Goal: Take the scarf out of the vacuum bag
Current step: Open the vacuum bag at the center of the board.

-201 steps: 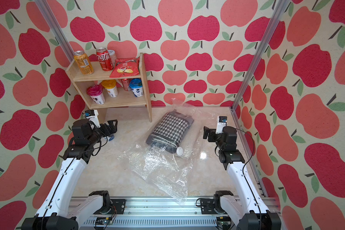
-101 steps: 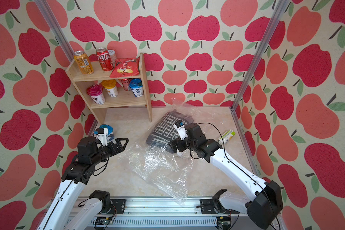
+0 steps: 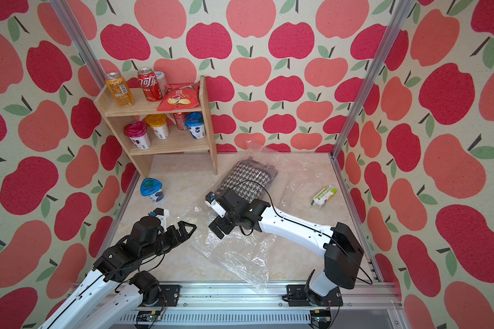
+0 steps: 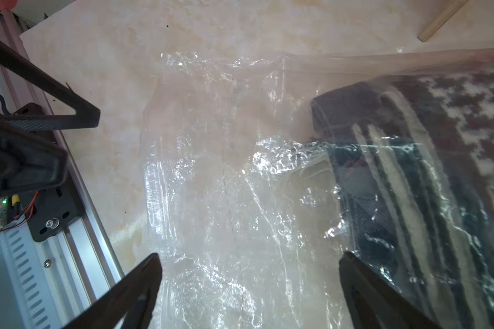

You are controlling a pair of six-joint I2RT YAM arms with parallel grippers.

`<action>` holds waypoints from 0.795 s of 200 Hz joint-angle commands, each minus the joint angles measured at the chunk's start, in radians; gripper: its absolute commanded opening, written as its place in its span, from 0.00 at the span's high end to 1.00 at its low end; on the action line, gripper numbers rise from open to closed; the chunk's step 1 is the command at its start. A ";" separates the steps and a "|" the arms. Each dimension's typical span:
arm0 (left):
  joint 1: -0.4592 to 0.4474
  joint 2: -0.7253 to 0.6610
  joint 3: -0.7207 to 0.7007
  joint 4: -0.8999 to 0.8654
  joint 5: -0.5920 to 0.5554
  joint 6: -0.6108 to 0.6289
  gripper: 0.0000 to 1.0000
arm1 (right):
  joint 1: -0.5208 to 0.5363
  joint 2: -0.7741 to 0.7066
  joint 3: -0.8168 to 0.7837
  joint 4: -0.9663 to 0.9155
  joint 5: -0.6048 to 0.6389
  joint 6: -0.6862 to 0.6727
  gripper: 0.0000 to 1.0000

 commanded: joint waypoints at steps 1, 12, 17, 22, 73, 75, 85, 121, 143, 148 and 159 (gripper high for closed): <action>-0.010 -0.063 -0.037 -0.138 -0.036 -0.097 0.02 | 0.016 0.014 0.018 -0.041 0.062 0.005 0.00; -0.011 -0.096 -0.066 -0.150 -0.016 -0.119 0.03 | 0.020 0.006 0.006 -0.030 0.073 0.024 0.00; -0.010 -0.110 -0.083 -0.141 -0.006 -0.127 0.02 | 0.020 -0.001 0.000 -0.023 0.075 0.032 0.00; -0.012 -0.125 -0.102 -0.128 0.005 -0.142 0.03 | 0.020 -0.008 -0.007 -0.017 0.078 0.041 0.00; -0.026 -0.097 -0.259 0.143 0.052 -0.203 0.03 | 0.020 -0.078 -0.053 -0.010 0.133 0.075 0.00; -0.026 -0.090 -0.257 0.151 0.051 -0.201 0.03 | 0.020 -0.081 -0.054 -0.010 0.133 0.076 0.00; -0.026 -0.058 -0.255 0.200 0.047 -0.187 0.03 | 0.020 -0.094 -0.064 -0.011 0.139 0.080 0.00; -0.028 0.038 -0.270 0.349 0.046 -0.187 0.03 | 0.021 -0.128 -0.084 -0.021 0.164 0.084 0.00; -0.028 0.101 -0.284 0.430 0.064 -0.198 0.02 | 0.020 -0.145 -0.094 -0.024 0.177 0.084 0.00; -0.028 0.112 -0.284 0.442 0.066 -0.195 0.02 | 0.021 -0.150 -0.098 -0.021 0.182 0.084 0.00; -0.032 0.121 -0.308 0.455 0.057 -0.200 0.02 | 0.020 -0.165 -0.110 -0.012 0.191 0.085 0.00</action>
